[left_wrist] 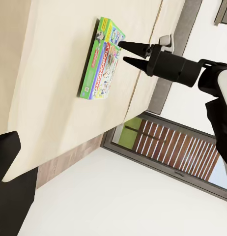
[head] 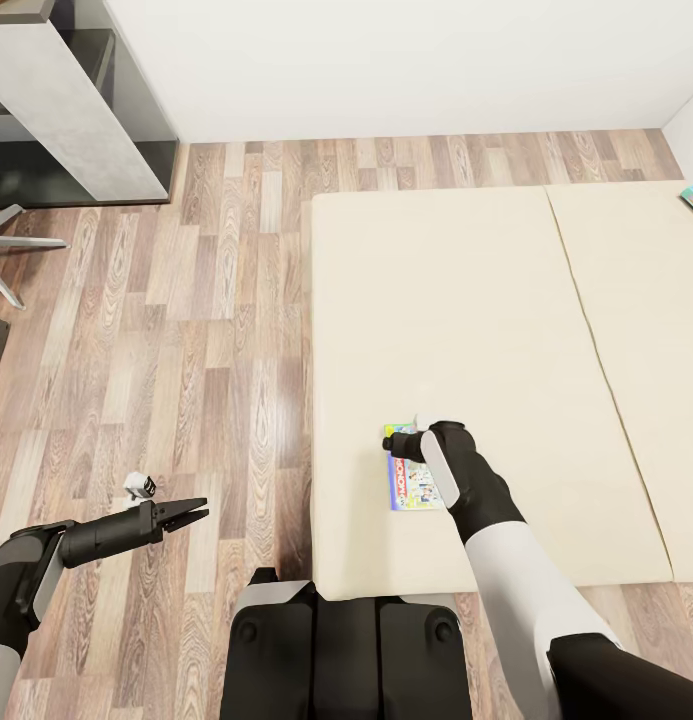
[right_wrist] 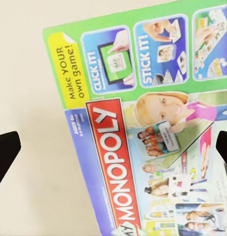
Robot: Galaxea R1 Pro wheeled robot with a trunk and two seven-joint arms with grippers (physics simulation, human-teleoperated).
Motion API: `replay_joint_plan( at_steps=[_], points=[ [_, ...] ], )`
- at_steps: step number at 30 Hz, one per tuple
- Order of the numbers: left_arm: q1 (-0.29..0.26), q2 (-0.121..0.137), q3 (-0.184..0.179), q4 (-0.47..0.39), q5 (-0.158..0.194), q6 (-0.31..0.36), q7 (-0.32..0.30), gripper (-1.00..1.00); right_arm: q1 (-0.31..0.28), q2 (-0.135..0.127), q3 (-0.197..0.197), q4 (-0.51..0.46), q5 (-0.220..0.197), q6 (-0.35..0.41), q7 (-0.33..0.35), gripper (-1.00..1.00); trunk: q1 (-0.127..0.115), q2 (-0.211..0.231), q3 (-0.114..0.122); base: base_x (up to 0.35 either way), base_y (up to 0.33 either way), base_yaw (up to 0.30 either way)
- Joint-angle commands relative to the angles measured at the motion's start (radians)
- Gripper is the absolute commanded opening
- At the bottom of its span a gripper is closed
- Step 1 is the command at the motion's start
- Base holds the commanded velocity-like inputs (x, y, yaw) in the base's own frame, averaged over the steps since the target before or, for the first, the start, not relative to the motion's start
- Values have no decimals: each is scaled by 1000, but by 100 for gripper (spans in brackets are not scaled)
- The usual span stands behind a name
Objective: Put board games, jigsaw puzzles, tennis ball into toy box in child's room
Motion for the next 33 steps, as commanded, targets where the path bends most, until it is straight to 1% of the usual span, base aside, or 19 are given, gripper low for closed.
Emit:
replay_joint_plan(
  at_steps=[1, 4, 7, 9, 24, 33],
  points=[
    [0, 0, 0, 0, -1, 11, -4, 100, -2, 0, 0, -1, -12, 6, -11, 100, 1, -2, -1, 0, 0, 0],
    [0, 0, 0, 0, -1, 11, -4, 100, -6, 0, -1, -2, -15, 13, -12, 100, 1, -2, -1, 0, 0, 0],
    [0, 0, 0, 0, -1, 11, -4, 100, -11, -13, -1, -2, -18, 24, -12, 100, 1, -2, -1, 0, 0, 0],
    [0, 0, 0, 0, -1, 11, -4, 100, -13, -16, -2, -2, -19, 28, -13, 100, 1, -2, -1, 0, 0, 0],
    [0, 0, 0, 0, -1, 11, -4, 100, -51, -30, -2, -2, -13, 65, -16, 100, 1, -2, -1, 0, 0, 0],
    [0, 1, 0, 0, -1, 11, -4, 100, -62, -62, -2, 0, -15, 73, -15, 100, 1, -2, -1, 0, 0, 0]
  ],
)
